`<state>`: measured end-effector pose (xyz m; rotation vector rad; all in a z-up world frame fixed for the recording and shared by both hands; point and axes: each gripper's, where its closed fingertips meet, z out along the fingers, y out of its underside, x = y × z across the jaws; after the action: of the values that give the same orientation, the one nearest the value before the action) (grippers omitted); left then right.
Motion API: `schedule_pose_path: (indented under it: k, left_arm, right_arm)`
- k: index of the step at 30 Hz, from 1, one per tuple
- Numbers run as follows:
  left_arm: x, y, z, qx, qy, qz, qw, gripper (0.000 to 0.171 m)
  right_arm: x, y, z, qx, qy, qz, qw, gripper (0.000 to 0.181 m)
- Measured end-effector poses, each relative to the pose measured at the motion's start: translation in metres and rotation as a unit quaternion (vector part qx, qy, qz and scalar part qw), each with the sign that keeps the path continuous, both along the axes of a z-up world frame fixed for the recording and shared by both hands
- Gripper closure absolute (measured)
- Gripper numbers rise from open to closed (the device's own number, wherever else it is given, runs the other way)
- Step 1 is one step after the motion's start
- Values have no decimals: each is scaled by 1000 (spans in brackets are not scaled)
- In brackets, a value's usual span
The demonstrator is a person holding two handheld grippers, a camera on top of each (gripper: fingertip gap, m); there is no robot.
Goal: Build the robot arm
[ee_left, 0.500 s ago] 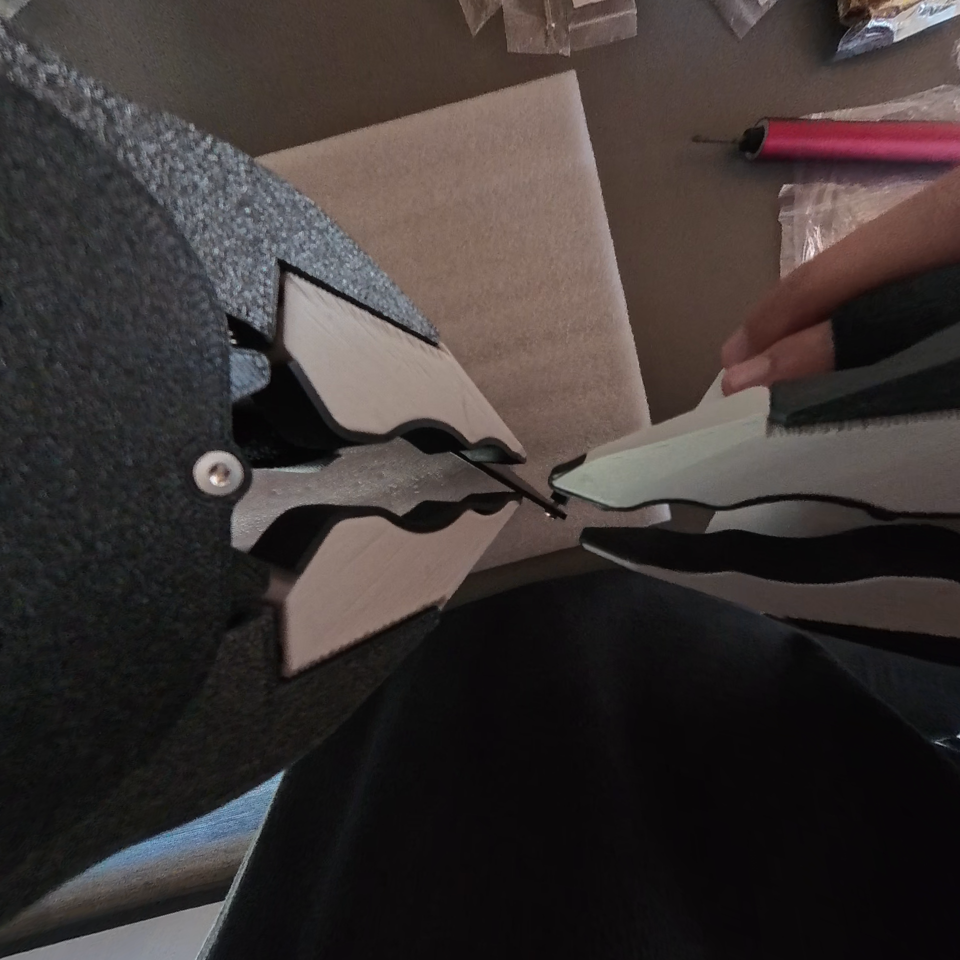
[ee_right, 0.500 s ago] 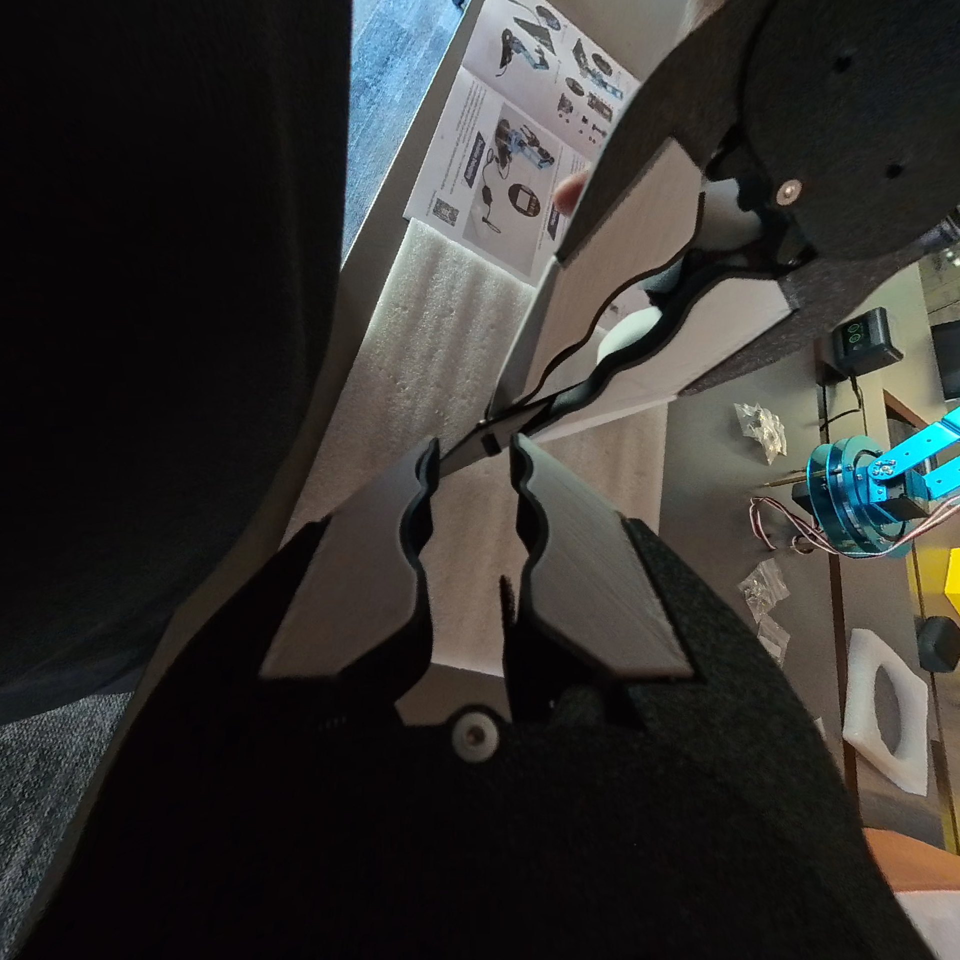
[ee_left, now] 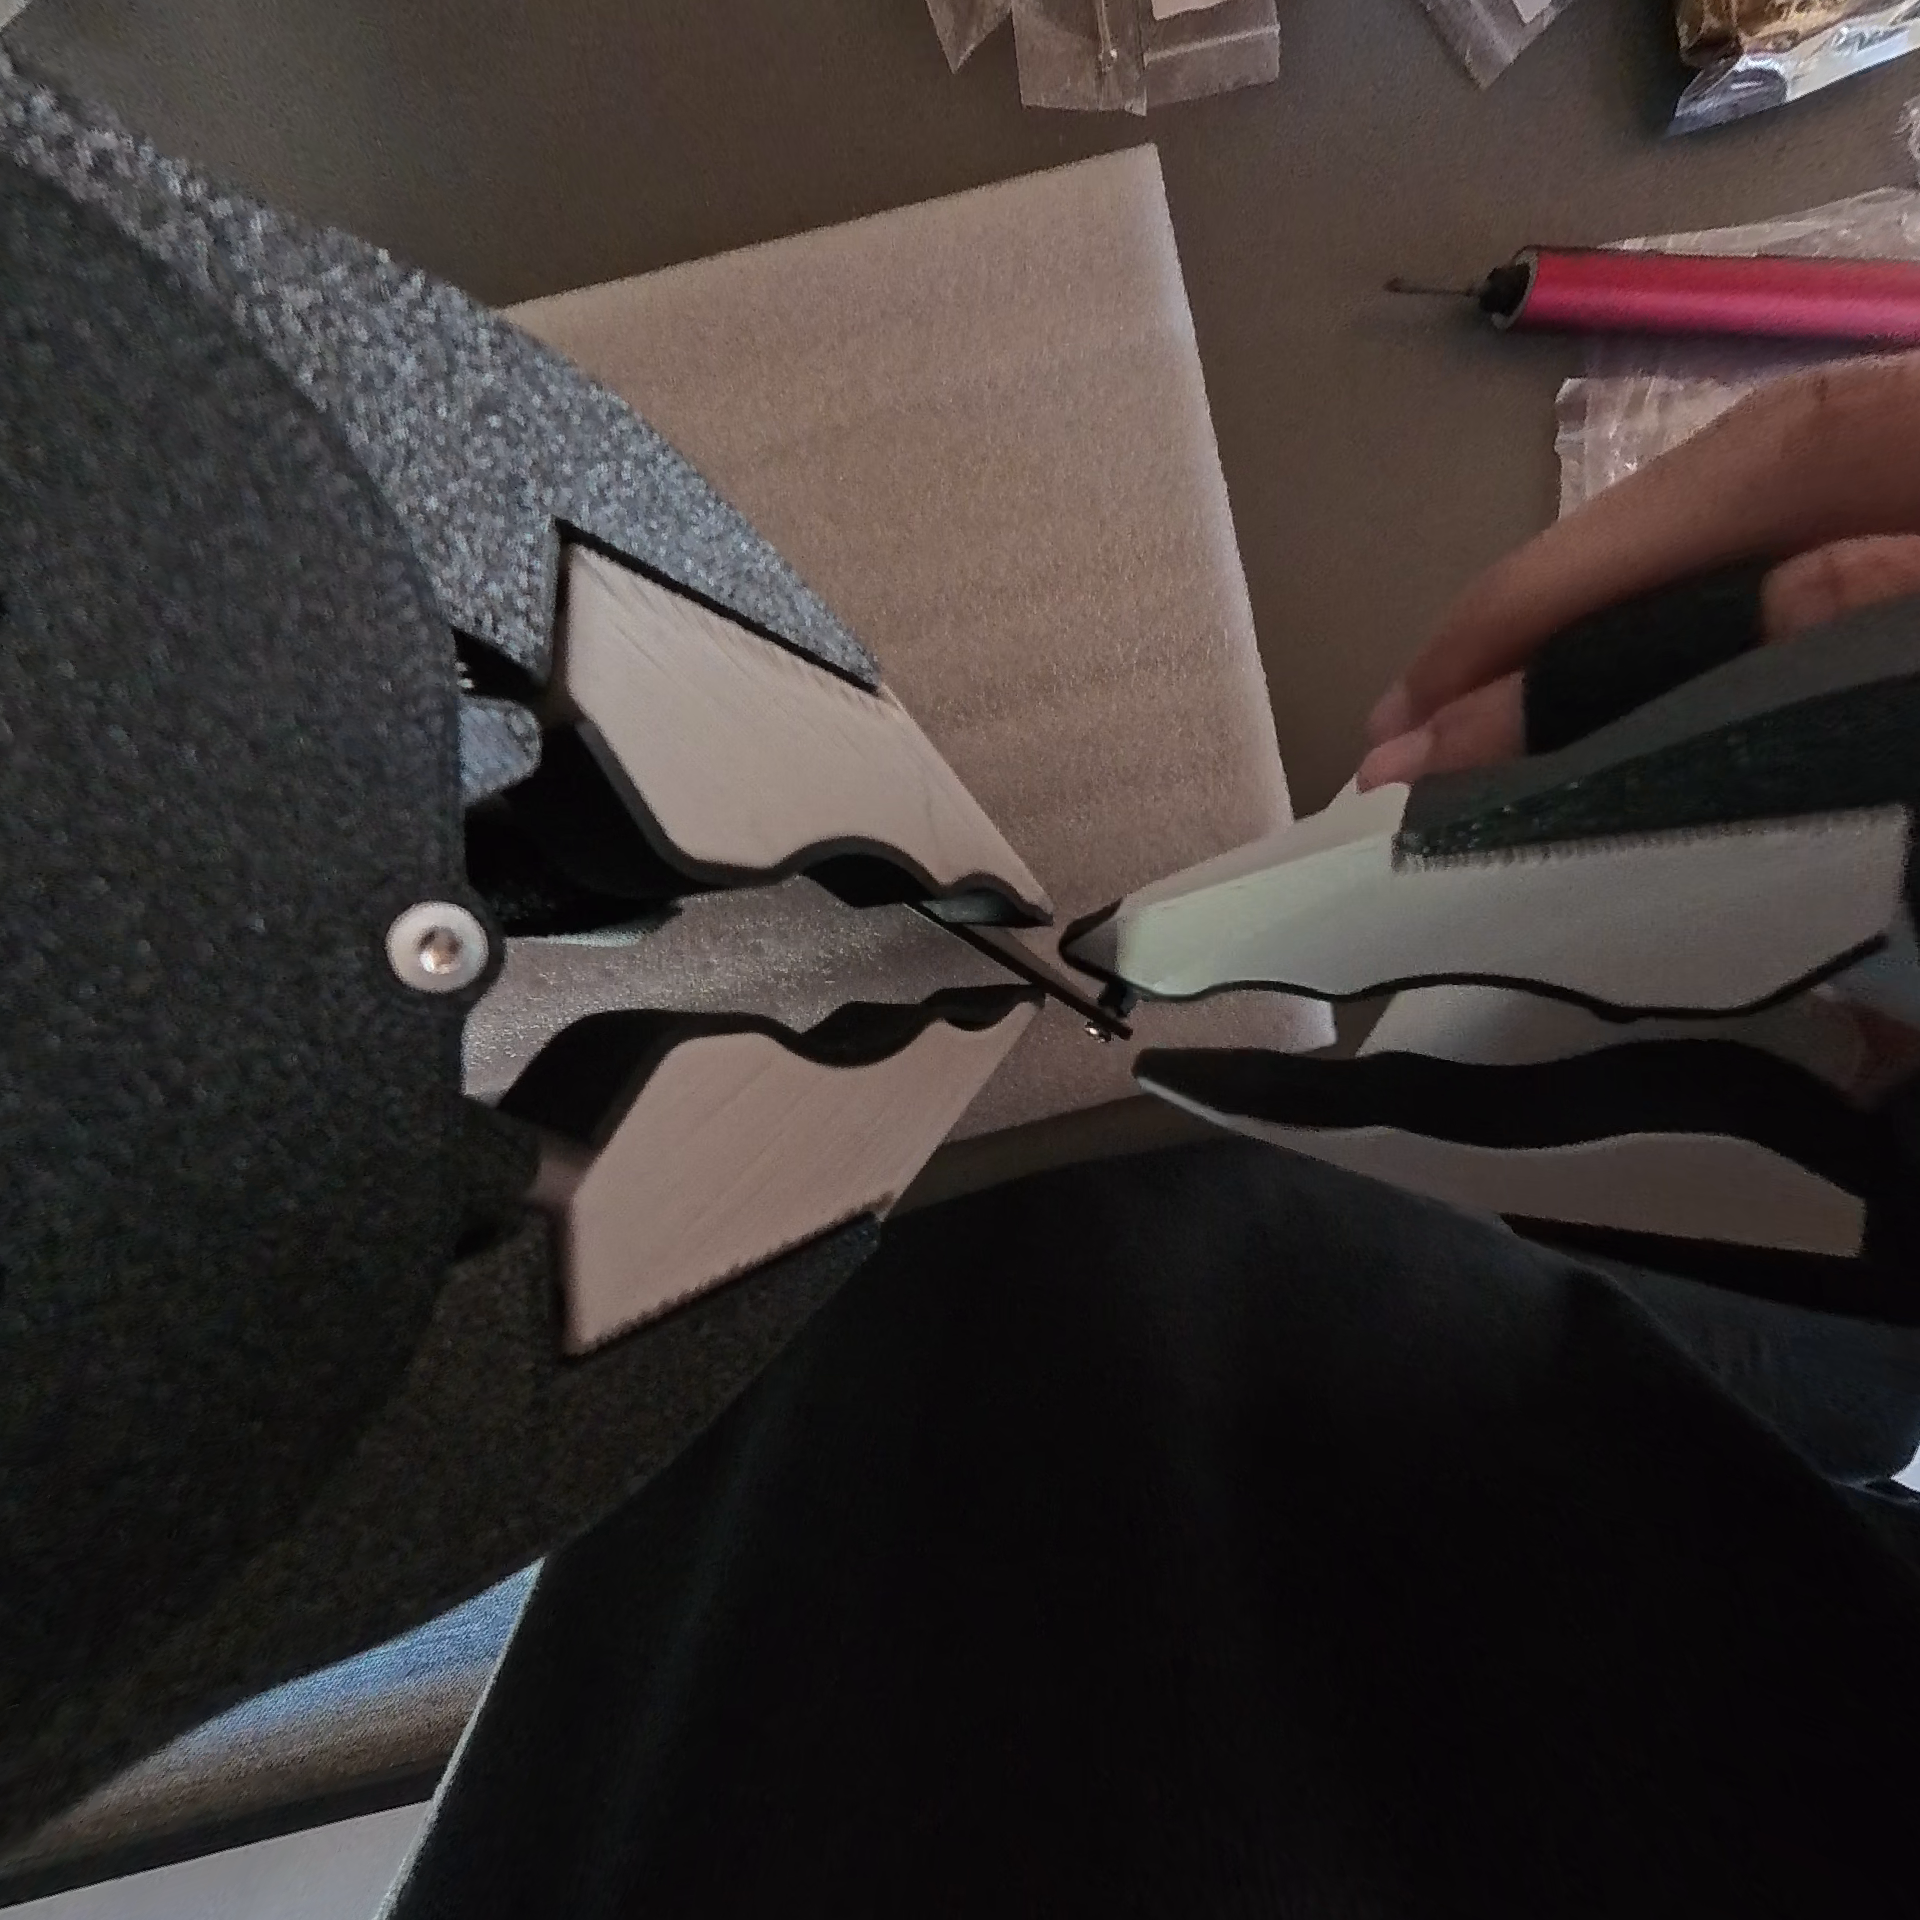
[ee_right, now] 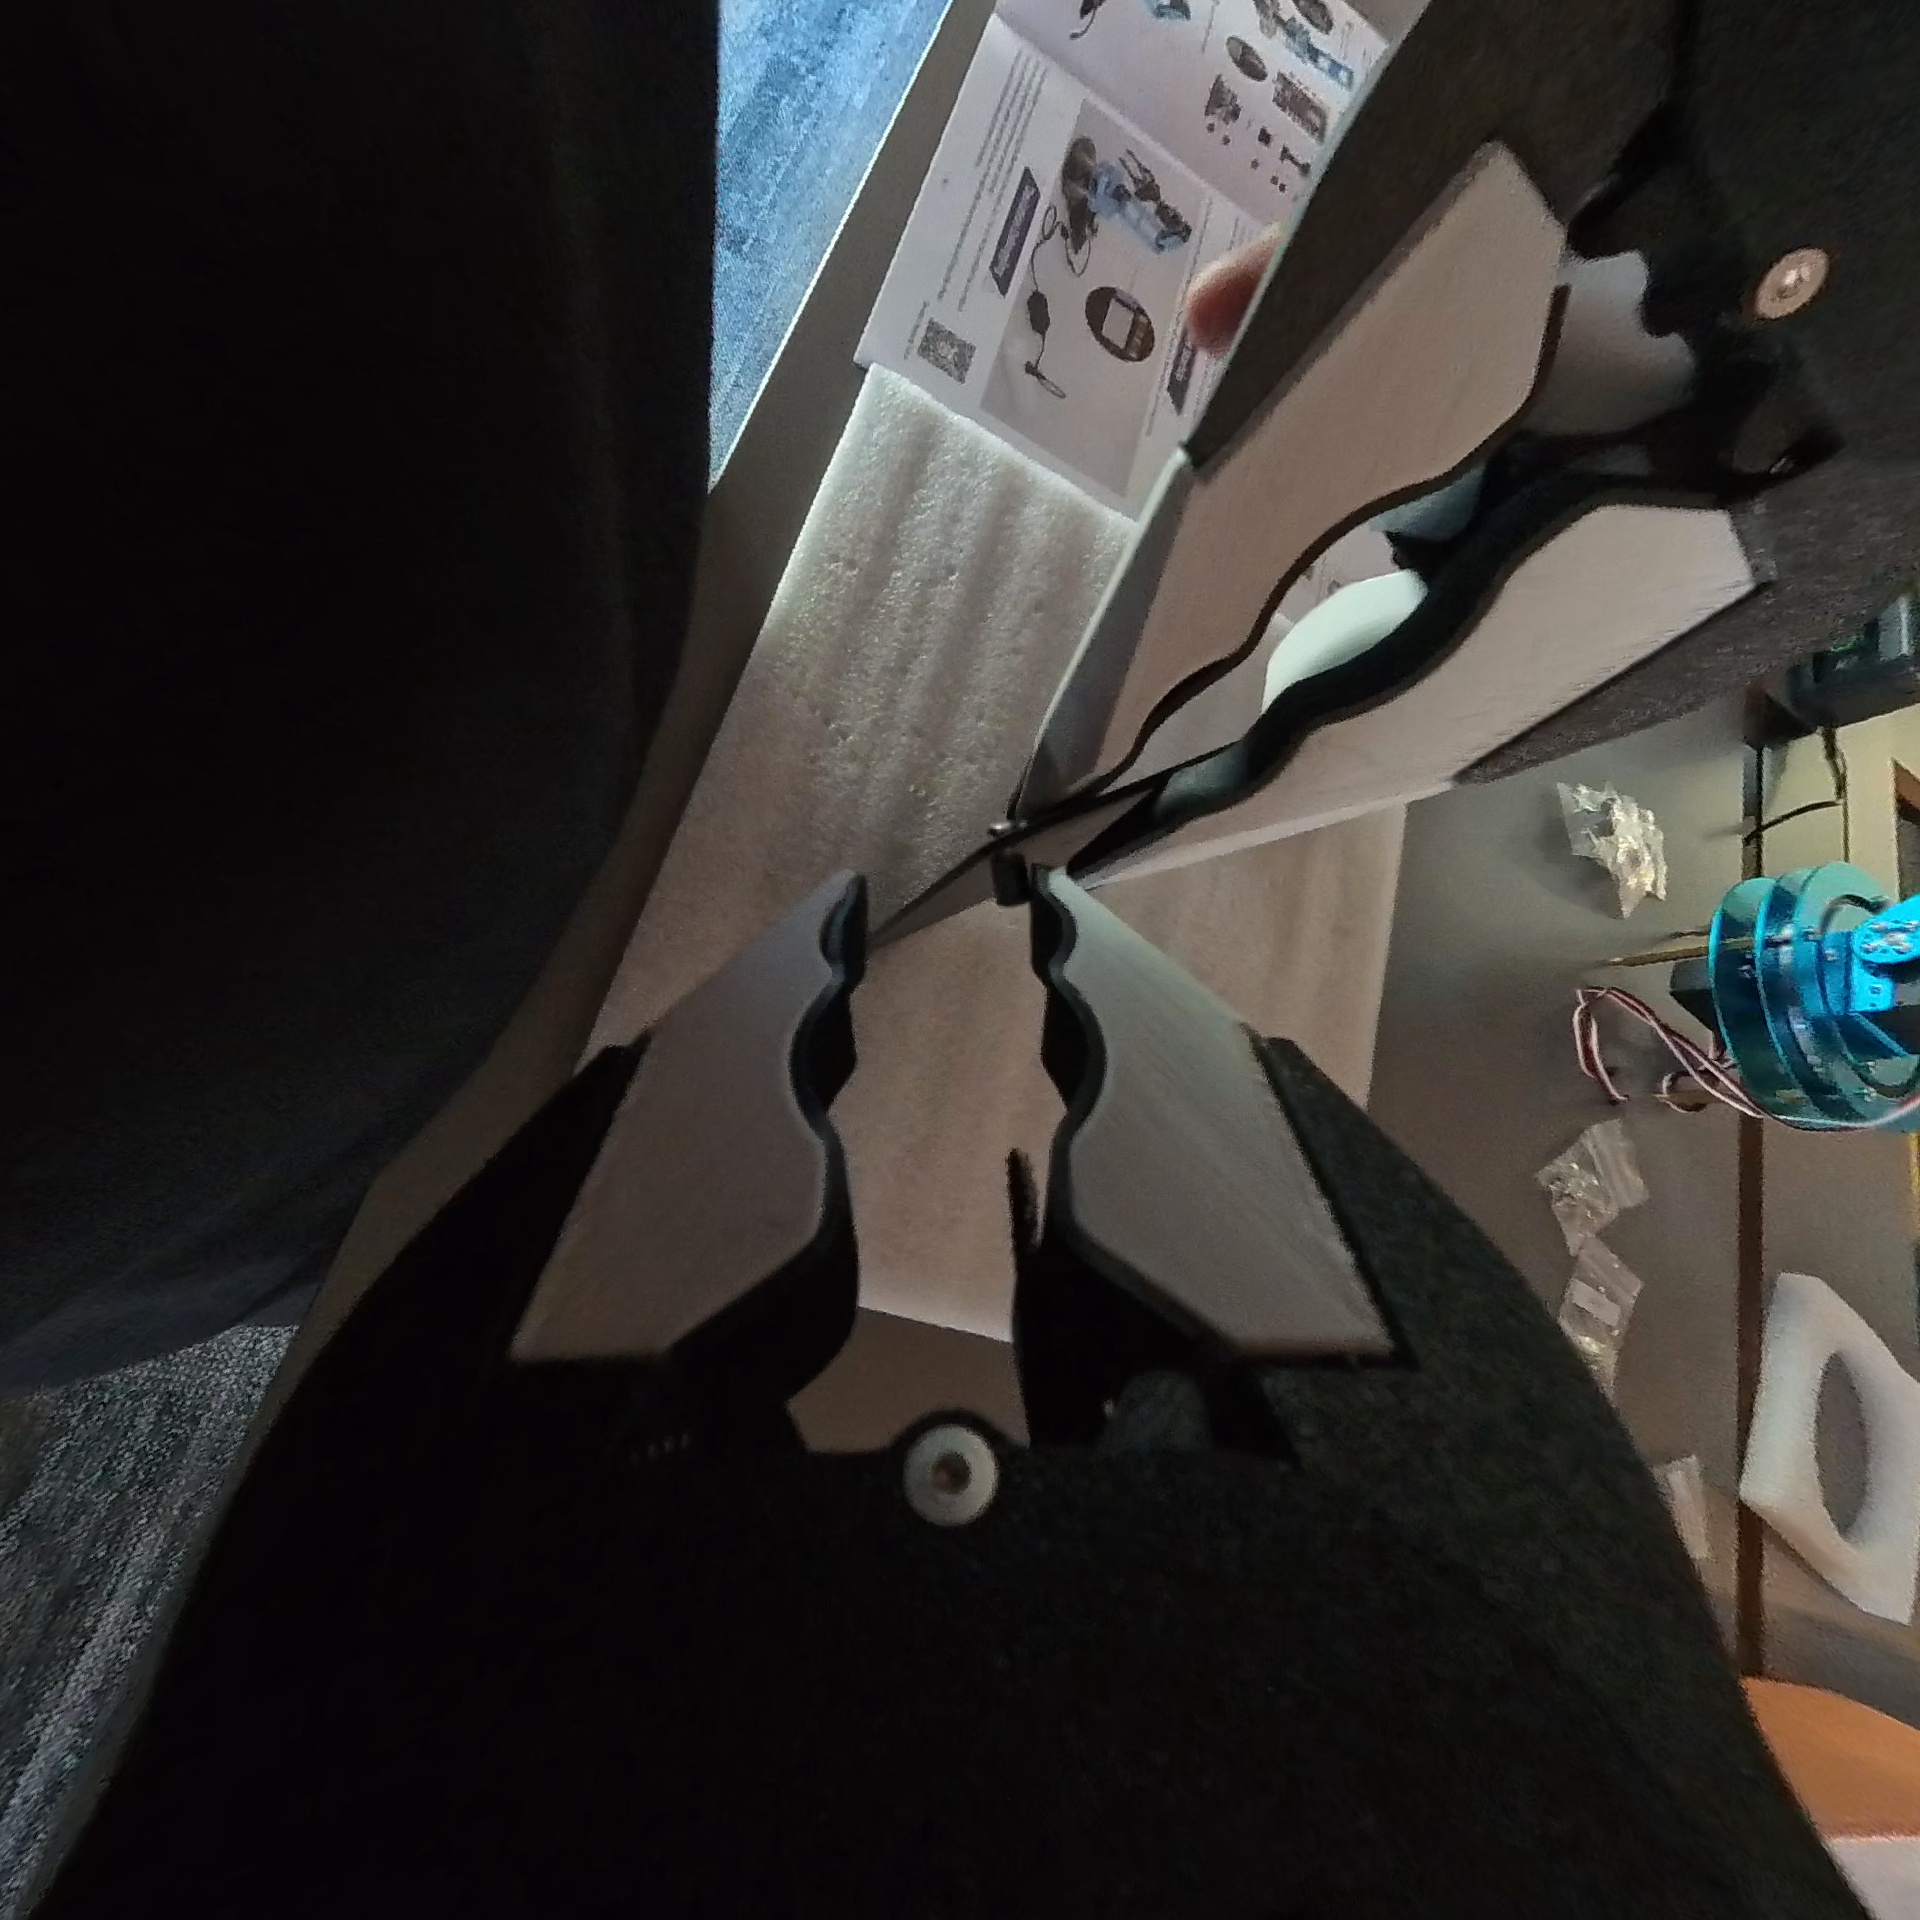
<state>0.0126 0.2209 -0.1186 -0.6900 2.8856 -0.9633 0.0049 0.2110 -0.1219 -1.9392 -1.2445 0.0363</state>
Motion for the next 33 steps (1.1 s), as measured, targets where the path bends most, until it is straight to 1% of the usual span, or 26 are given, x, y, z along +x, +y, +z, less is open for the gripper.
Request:
schedule_pose_path:
  k: [2, 5, 10, 12, 14, 16, 18, 20, 21, 23, 24, 25, 26, 29, 31, 33]
  left_arm:
    - [0, 0, 0, -1, -1, 1, 1000, 161]
    - [1, 0, 0, -2, -2, 6, 1000, 160]
    - [1, 0, 0, -6, -1, 13, 1000, 160]
    - [0, 0, 0, -6, -1, 14, 1000, 160]
    - [0, 0, 0, -7, -3, 15, 1000, 159]
    - [-1, -1, 0, -7, -6, 18, 1000, 159]
    - [0, -1, 1, -10, -12, 23, 1000, 158]
    - [-1, -2, 1, -19, -14, 26, 999, 157]
    - [-2, -2, 2, -23, -13, 27, 999, 156]
    - [-2, -2, 3, -33, -12, 31, 999, 156]
    - [-2, -2, 3, -37, -14, 33, 999, 156]
    - [-1, -2, 3, -40, -17, 37, 998, 157]
    - [1, -3, 3, -43, -19, 40, 998, 156]
    - [2, -3, 4, -54, -24, 55, 997, 156]
    - [3, -3, 4, -63, -29, 65, 995, 155]
    - [4, -4, 4, -65, -43, 77, 994, 153]
  right_arm:
    - [4, 2, 5, 11, -4, -7, 1000, 151]
    - [6, -2, 14, 10, 13, -5, 1000, 155]
    - [0, -1, 3, 1, 7, 3, 1000, 152]
    - [2, 1, 8, 10, 7, -2, 1000, 153]
    - [5, 0, 16, 18, 19, -7, 1000, 154]
    - [10, 0, 18, 19, 31, -17, 999, 154]
    - [12, -2, 17, 10, 72, -29, 997, 153]
    - [11, -2, 18, 1, 151, -44, 988, 150]
    - [12, -2, 20, 0, 199, -55, 979, 150]
    - [10, -3, 22, -14, 293, -70, 953, 146]
    - [8, -3, 24, -14, 331, -77, 940, 146]
    - [5, -4, 25, -7, 352, -84, 932, 145]
    - [2, -2, 25, 12, 350, -96, 932, 145]
    - [6, 5, 25, 88, 316, -157, 932, 157]
    - [7, 6, 27, 103, 327, -182, 921, 157]
    - [13, 2, 39, 132, 351, -209, 903, 157]
